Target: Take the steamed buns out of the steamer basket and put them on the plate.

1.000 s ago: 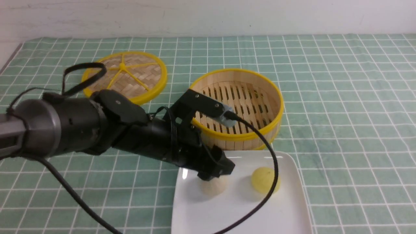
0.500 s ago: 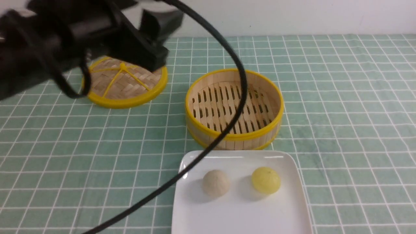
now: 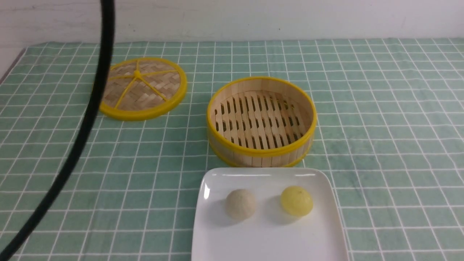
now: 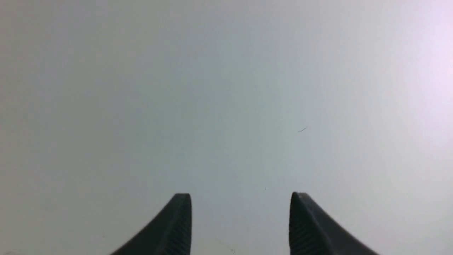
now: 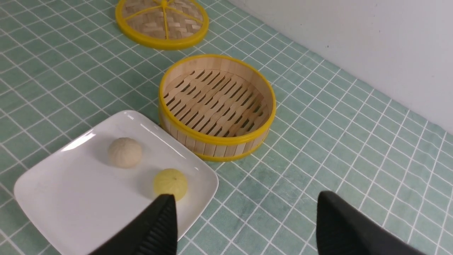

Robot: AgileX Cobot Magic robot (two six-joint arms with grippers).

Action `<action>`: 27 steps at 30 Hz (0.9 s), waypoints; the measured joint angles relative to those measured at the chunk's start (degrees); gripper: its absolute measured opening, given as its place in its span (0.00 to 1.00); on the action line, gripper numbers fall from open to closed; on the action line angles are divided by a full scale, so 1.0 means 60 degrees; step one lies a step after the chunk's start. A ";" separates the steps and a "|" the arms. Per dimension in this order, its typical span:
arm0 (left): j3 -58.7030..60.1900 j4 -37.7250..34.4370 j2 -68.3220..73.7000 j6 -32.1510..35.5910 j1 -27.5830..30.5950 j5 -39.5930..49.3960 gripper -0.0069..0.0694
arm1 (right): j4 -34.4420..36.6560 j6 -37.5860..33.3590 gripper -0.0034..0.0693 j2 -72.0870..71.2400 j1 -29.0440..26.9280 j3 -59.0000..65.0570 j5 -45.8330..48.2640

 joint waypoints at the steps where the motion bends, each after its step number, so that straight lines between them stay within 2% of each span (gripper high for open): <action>1: 0.0010 -0.0397 0.0000 0.0550 0.0000 -0.0206 0.60 | 0.0006 0.0000 0.76 0.0000 0.0000 0.0000 0.0000; 6: 0.0280 -0.1016 0.0000 0.2090 0.0000 -0.0899 0.60 | 0.0043 0.0000 0.76 0.0000 0.0000 0.0000 0.0000; 14: 0.0505 -0.1083 0.0000 0.2709 0.0000 -0.1038 0.60 | 0.0077 0.0000 0.76 0.0000 0.0000 0.0000 -0.0020; 17: 0.0505 -0.1083 0.0000 0.2628 0.0000 -0.1059 0.60 | 0.0077 0.0000 0.76 0.0000 0.0000 0.0000 -0.0020; 22: 0.0505 -0.1083 0.0000 0.0678 0.0000 -0.0786 0.60 | 0.0077 0.0000 0.76 0.0000 0.0000 0.0000 -0.0020; 25: 0.0505 -0.1083 0.0059 -0.1347 0.0000 -0.0110 0.60 | 0.0077 0.0000 0.76 0.0000 0.0000 0.0000 -0.0022; 26: 0.0505 -0.1083 0.0102 -0.2668 0.0000 0.0364 0.60 | 0.0085 0.0000 0.76 0.0000 0.0000 0.0000 -0.0031; 27: 0.0505 -0.1083 0.0159 -0.3474 0.0000 0.0765 0.60 | 0.0084 -0.0019 0.76 0.0000 0.0000 0.0000 -0.0053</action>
